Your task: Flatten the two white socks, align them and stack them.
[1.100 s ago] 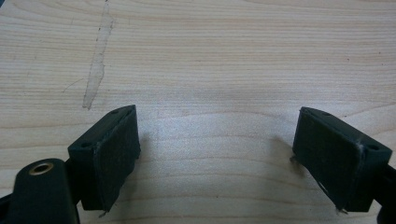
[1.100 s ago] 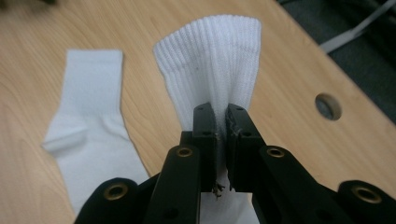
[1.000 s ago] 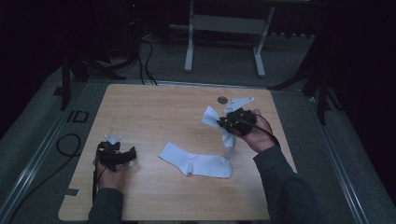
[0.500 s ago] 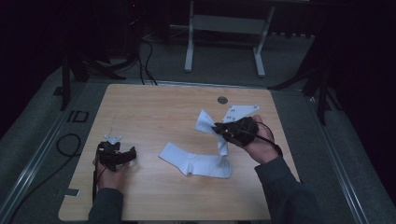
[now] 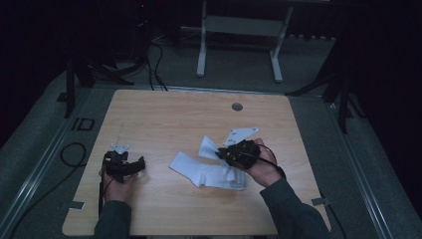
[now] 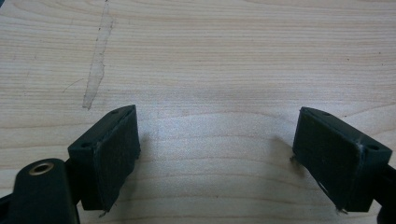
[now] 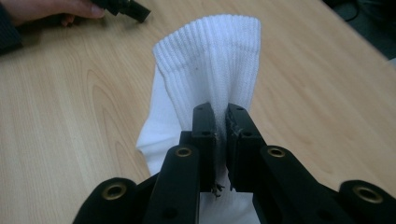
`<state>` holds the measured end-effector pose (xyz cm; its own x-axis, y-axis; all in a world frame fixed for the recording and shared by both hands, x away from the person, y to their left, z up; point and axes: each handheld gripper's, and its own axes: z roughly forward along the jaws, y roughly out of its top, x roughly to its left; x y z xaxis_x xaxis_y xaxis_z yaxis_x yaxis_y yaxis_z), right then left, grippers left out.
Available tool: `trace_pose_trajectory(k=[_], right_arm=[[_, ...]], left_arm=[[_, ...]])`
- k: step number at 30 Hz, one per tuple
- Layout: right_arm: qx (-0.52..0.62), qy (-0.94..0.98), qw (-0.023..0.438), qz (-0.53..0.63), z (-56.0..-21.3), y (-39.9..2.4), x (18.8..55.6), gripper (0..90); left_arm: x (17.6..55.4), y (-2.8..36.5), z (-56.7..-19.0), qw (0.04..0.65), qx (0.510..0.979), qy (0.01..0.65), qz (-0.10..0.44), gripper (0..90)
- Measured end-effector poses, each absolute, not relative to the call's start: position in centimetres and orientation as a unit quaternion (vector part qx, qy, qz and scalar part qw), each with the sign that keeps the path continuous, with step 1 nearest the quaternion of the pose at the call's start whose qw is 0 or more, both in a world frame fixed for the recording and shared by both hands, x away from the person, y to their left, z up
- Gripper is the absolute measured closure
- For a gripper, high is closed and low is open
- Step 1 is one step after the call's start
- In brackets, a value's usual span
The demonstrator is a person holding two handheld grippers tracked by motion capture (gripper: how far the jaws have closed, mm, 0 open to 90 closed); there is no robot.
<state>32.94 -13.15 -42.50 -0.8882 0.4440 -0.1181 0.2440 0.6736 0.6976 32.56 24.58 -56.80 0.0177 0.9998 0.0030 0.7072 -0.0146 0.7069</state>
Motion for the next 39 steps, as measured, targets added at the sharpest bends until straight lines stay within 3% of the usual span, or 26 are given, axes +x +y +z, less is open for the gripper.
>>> trace_pose_trajectory(k=[20,37,39], right_arm=[[0.202,0.905,0.111,0.356,-47.0,-8.6,34.0,83.0],[0.221,0.915,0.114,0.317,-50.2,-5.7,35.0,82.9],[0.225,0.914,0.115,0.316,-50.2,-5.3,35.2,82.9]], left_arm=[[32.6,24.6,-56.8,0.272,0.659,0.647,0.269,14.7],[32.6,24.6,-56.8,0.273,0.659,0.647,0.27,14.8],[32.4,24.6,-56.8,0.277,0.659,0.644,0.272,21.9]])
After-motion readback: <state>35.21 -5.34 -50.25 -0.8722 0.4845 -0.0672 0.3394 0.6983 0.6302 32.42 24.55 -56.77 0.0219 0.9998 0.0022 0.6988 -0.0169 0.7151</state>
